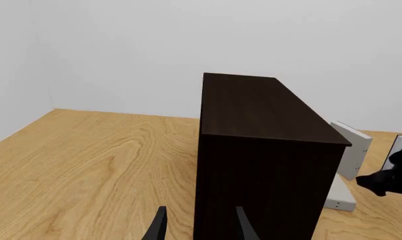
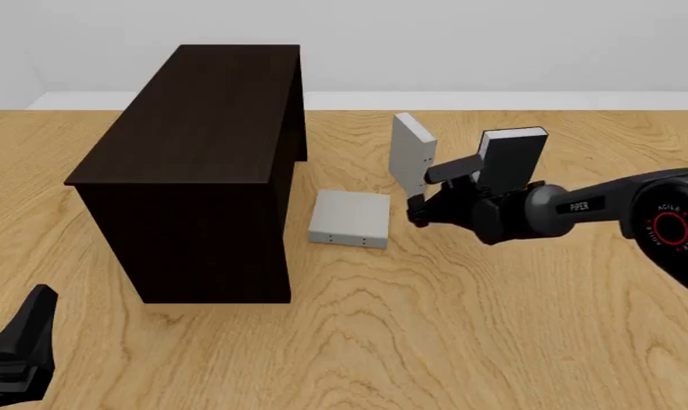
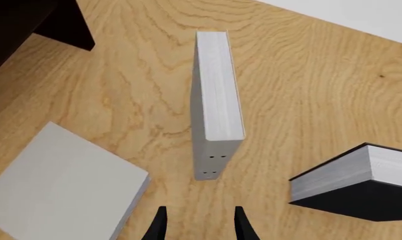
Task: Pick up the book on the right and place it under the cabinet shelf.
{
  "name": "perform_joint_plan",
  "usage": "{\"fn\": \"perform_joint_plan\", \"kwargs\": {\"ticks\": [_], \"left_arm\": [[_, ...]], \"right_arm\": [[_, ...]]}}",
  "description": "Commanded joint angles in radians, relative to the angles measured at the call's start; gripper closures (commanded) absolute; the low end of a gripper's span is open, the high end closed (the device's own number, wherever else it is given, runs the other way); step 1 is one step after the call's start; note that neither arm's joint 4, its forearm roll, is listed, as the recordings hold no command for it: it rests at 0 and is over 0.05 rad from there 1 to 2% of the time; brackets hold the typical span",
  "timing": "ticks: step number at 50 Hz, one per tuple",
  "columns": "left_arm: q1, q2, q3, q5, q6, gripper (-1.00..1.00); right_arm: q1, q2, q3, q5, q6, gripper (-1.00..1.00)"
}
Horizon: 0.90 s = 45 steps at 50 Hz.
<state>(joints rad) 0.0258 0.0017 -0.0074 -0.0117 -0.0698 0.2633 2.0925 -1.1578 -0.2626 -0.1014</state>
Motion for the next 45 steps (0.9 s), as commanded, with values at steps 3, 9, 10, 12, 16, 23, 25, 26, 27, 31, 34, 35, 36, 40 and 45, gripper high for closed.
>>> {"fn": "perform_joint_plan", "kwargs": {"ticks": [3, 9, 10, 12, 16, 23, 25, 26, 27, 31, 34, 35, 36, 40, 45], "left_arm": [[0.002, 0.0, 0.002, -0.003, -0.004, -1.0], [0.002, 0.0, -0.003, 0.002, -0.005, -1.0], [0.002, 0.0, -0.002, 0.001, -0.005, -1.0], [0.002, 0.0, -0.001, 0.0, -0.006, -1.0], [0.002, 0.0, -0.002, 0.001, -0.006, -1.0], [0.002, -0.001, -0.001, 0.0, -0.007, -1.0], [0.002, -0.001, -0.003, 0.001, -0.007, -1.0], [0.002, -0.001, 0.0, -0.001, -0.007, -1.0], [0.002, -0.001, -0.002, 0.001, -0.007, -1.0], [0.002, 0.0, 0.001, -0.002, -0.007, -1.0], [0.002, 0.0, 0.0, -0.001, -0.007, -1.0], [0.002, 0.0, 0.0, -0.001, -0.007, -1.0], [0.002, 0.0, -0.001, -0.001, -0.007, -1.0], [0.002, -0.001, 0.0, -0.002, -0.007, -1.0], [0.003, -0.001, 0.0, -0.001, -0.008, -1.0]], "right_arm": [[0.012, 0.012, -0.007, 0.001, 0.007, -1.0], [0.015, 0.018, -0.008, -0.001, 0.008, -1.0], [0.018, 0.021, -0.007, -0.003, 0.007, -1.0], [0.017, 0.024, -0.008, -0.004, 0.008, -1.0], [0.021, 0.025, -0.009, -0.003, 0.01, -1.0], [0.024, 0.027, -0.005, -0.008, 0.015, -1.0], [0.025, 0.029, -0.005, -0.008, 0.016, -1.0], [0.026, 0.03, -0.007, -0.008, 0.019, -1.0], [0.027, 0.03, -0.007, -0.009, 0.019, -1.0], [0.032, 0.036, -0.007, -0.011, 0.023, -1.0], [0.032, 0.036, -0.008, -0.011, 0.023, -1.0], [0.033, 0.035, -0.008, -0.01, 0.023, -1.0], [0.033, 0.034, -0.008, -0.01, 0.022, -1.0], [0.038, 0.035, -0.009, -0.01, 0.023, -1.0], [0.04, 0.04, -0.009, -0.012, 0.025, -1.0]]}}
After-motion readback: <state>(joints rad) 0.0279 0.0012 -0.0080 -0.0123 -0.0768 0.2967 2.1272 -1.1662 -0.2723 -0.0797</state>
